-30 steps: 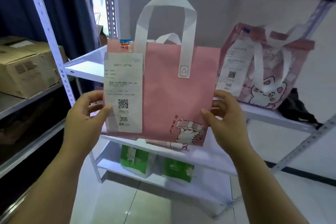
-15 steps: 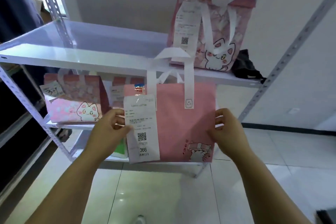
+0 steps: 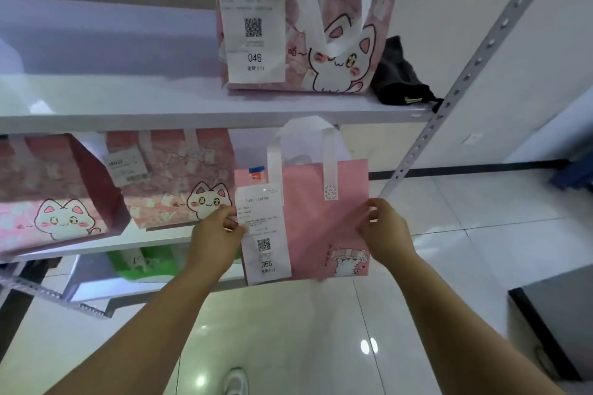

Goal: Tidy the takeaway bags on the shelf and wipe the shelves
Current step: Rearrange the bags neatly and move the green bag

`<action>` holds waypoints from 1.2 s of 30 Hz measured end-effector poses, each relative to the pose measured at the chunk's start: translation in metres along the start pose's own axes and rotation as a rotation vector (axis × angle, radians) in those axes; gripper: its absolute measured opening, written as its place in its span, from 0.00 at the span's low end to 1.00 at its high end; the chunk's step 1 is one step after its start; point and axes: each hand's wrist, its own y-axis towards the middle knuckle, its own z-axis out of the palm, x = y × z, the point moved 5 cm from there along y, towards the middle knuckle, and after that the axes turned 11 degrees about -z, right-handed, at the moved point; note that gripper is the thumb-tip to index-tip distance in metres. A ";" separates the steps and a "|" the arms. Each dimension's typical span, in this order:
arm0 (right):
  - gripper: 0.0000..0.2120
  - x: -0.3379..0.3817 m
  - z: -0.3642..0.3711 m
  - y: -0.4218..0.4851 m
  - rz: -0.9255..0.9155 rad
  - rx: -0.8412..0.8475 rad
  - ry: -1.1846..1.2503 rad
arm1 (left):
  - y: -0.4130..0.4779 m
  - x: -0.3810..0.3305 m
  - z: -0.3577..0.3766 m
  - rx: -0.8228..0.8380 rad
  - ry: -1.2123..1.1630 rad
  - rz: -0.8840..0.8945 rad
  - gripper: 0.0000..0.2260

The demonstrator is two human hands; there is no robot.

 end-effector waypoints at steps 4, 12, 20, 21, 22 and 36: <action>0.19 0.000 0.011 0.031 0.003 -0.009 0.012 | 0.031 -0.007 0.020 0.051 0.001 -0.025 0.07; 0.21 -0.012 0.032 0.087 -0.193 0.048 -0.021 | 0.086 -0.016 0.051 0.122 0.005 -0.032 0.10; 0.29 -0.029 0.059 0.111 -0.248 0.148 0.085 | 0.111 -0.006 0.074 0.160 -0.033 -0.040 0.16; 0.32 -0.030 0.061 0.114 -0.257 0.143 0.125 | 0.113 -0.005 0.076 0.159 -0.044 -0.036 0.16; 0.34 -0.030 0.062 0.116 -0.261 0.143 0.158 | 0.116 -0.006 0.078 0.157 -0.055 -0.033 0.16; 0.22 -0.044 0.061 0.100 -0.138 0.027 0.036 | 0.089 -0.008 0.071 0.103 -0.118 0.031 0.17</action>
